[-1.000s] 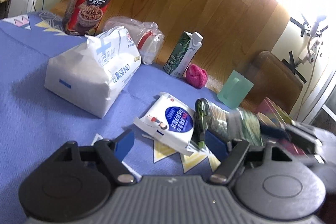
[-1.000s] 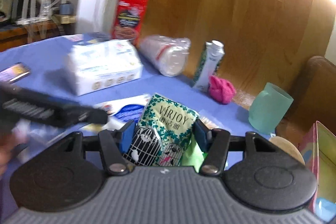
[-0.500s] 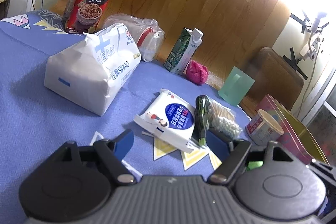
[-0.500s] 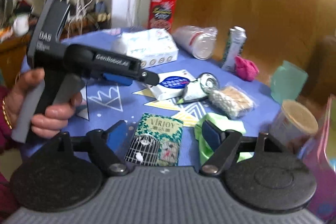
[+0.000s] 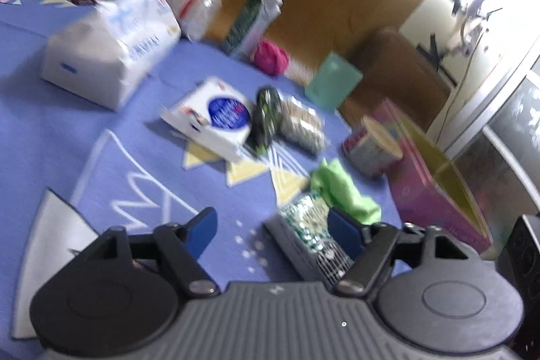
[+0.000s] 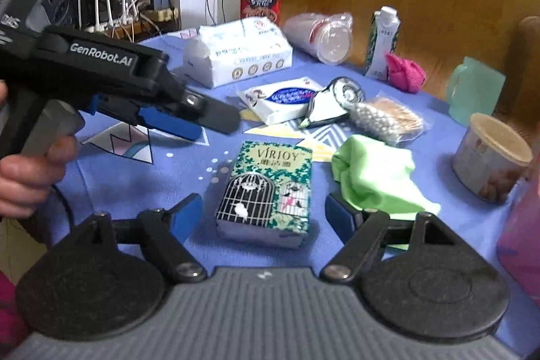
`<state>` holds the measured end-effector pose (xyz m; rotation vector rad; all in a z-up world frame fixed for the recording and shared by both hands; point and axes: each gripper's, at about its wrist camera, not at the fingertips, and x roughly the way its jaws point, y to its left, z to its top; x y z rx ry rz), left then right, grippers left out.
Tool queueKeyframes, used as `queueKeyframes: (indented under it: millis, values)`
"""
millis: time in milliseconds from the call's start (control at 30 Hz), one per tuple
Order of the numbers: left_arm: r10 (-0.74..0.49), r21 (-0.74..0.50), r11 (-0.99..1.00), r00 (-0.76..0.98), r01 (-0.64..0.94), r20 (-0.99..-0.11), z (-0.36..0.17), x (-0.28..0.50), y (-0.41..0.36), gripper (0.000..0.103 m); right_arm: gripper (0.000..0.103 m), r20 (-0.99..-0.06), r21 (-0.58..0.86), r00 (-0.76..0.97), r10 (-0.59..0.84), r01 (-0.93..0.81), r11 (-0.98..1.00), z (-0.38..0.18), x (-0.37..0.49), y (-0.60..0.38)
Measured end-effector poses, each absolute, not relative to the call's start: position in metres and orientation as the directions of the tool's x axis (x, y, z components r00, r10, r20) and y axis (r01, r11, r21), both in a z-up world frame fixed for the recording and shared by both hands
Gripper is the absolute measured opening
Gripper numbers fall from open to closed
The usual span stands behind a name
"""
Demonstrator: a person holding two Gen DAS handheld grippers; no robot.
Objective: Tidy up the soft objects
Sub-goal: 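Carry the VIRIOY pack into the pink tin with the right tool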
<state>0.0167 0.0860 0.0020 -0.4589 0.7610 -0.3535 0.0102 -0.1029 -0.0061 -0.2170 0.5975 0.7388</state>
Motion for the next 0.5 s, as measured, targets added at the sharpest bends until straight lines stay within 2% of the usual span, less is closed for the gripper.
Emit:
queueKeyframes:
  millis: [33,100,267,500]
  values:
    - [-0.457,-0.501,0.853,0.673,0.147,-0.581,0.001,0.017,0.079,0.062,0.061,-0.591,0.021,0.571,0.569,-0.695,0.719,-0.008,0.011,-0.101]
    - [-0.435,-0.441,0.88,0.668,0.174,-0.604,0.002,0.015,0.061,0.053,0.057,-0.591,0.021,0.568,0.573,-0.7,0.714,-0.01,0.008,-0.099]
    - [-0.458,-0.431,0.875,0.66,0.219,-0.596,0.015,0.02,0.042,0.049,0.056,-0.558,0.016,0.602,0.571,-0.68,0.733,-0.008,-0.003,-0.115]
    - [-0.506,-0.317,0.863,0.673,0.394,-0.54,0.064,0.046,-0.035,0.048,0.056,-0.407,-0.006,0.767,0.495,-0.544,0.839,0.019,-0.004,-0.171]
